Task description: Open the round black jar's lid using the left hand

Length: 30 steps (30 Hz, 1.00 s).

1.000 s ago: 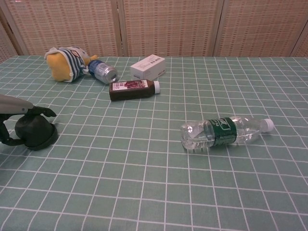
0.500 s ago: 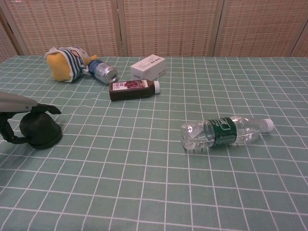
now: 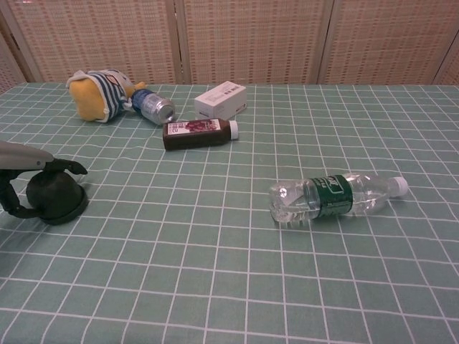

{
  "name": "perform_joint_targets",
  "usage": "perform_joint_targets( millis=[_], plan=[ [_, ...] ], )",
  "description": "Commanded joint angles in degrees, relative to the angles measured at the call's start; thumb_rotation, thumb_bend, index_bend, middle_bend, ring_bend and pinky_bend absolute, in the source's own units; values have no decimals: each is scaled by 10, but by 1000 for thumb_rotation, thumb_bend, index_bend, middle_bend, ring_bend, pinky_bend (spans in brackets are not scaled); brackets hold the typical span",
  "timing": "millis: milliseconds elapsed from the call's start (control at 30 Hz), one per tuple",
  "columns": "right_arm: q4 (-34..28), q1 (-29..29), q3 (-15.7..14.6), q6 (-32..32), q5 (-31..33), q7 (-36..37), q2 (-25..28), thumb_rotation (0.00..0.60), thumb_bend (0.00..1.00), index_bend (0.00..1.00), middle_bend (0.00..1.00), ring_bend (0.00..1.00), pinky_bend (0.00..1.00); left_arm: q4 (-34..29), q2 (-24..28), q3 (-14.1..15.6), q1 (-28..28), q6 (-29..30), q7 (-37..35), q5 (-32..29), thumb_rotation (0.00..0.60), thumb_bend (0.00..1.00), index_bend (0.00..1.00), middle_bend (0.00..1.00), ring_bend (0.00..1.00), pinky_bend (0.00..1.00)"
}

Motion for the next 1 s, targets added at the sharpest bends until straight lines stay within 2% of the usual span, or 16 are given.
perform_joint_targets(
  millis=[33,433,600,767,867,1000],
  plan=[
    [1,0,0,0,0,1,0,600,144,0,0,0,0,-5,0,-5,2,13,-4,1,600,330,0,0,0,90],
    [1,-1,-1,2,-2,3,0,600,145,0,0,0,0,-18,13,-6,4,19,-6,16,600,319,0,0,0,84],
    [1,0,-2,-1,-2,2,0,600,145,0,0,0,0,-27,14,7,6,54,35,21,600,310,0,0,0,78],
    [0,-1,-2,0,-3,2,1,600,144,0,0,0,0,-25,4,8,19,83,46,35,600,310,0,1,0,74],
    [-1,-1,-2,0,-3,1,1,600,144,0,0,0,0,-25,3,5,23,85,44,38,600,316,40,41,0,72],
    [0,-1,-3,0,-3,0,1,600,145,0,0,0,0,-25,3,2,26,88,46,41,600,319,149,130,0,61]
  ],
)
